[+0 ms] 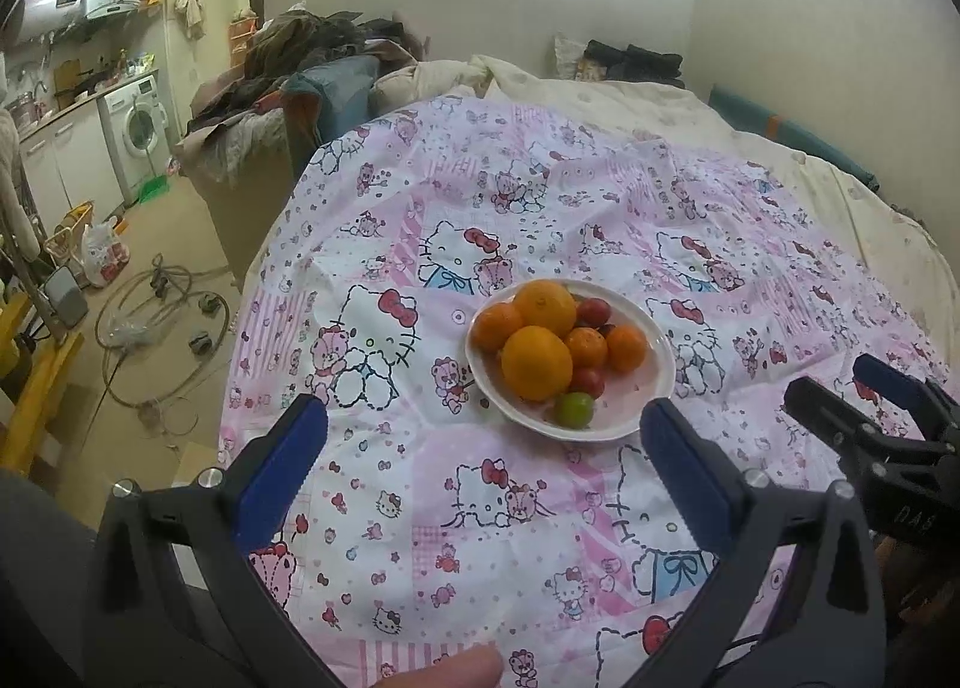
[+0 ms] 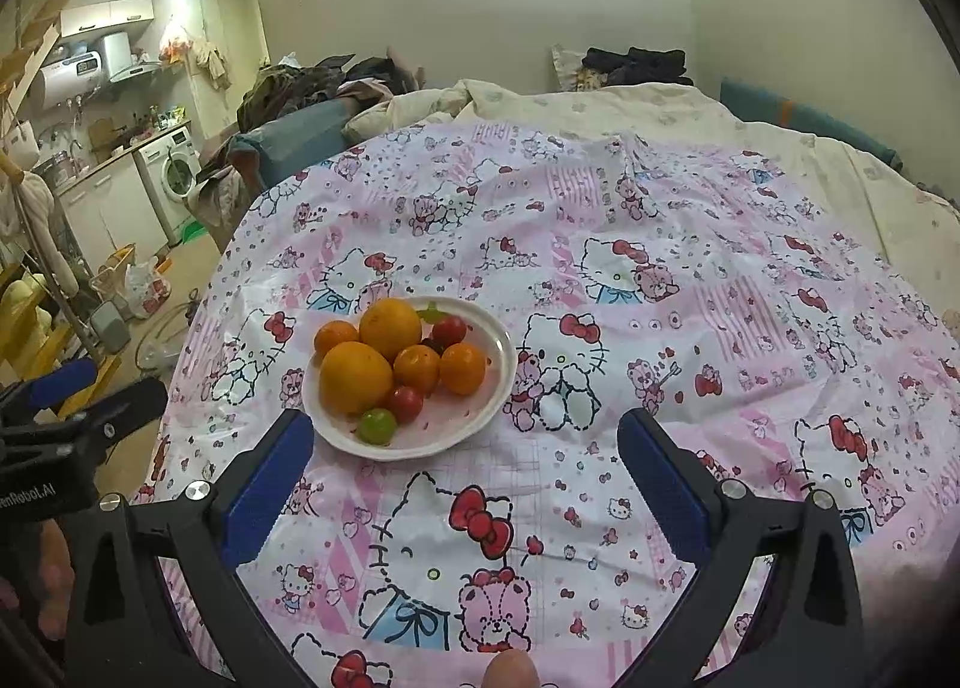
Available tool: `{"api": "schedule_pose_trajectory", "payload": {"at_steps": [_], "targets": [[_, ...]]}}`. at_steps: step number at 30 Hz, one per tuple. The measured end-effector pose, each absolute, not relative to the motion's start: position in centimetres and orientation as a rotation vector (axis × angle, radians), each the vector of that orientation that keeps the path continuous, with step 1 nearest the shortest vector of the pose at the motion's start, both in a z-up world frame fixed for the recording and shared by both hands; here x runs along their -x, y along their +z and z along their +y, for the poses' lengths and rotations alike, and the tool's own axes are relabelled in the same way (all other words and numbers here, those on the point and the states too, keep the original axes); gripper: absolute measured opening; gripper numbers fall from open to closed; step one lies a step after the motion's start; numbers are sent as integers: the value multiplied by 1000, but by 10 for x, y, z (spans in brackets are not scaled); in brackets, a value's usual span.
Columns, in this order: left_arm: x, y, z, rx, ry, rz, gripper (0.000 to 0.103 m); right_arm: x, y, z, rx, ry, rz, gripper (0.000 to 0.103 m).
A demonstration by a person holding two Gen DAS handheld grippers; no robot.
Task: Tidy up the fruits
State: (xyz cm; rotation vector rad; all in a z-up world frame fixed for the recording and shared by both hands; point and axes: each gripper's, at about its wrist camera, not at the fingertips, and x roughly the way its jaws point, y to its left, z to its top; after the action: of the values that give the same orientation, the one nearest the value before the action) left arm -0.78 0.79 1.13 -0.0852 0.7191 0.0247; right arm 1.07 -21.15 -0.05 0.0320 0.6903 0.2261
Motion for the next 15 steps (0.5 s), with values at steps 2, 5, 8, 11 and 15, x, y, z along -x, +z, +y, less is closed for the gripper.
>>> {"api": "schedule_pose_trajectory", "payload": {"at_steps": [2, 5, 8, 11, 15], "targets": [[8, 11, 9, 87, 28, 719, 103, -11, 0, -212, -35, 227, 687, 103], [8, 11, 9, 88, 26, 719, 103, -11, 0, -213, -33, 222, 688, 103], [8, 11, 9, 86, 28, 718, 103, -10, 1, -213, -39, 222, 688, 103], [8, 11, 10, 90, 27, 717, 103, -10, 1, -213, -38, 224, 685, 103], [7, 11, 9, 88, 27, 719, 103, -10, 2, -213, -37, 224, 685, 103]]}}
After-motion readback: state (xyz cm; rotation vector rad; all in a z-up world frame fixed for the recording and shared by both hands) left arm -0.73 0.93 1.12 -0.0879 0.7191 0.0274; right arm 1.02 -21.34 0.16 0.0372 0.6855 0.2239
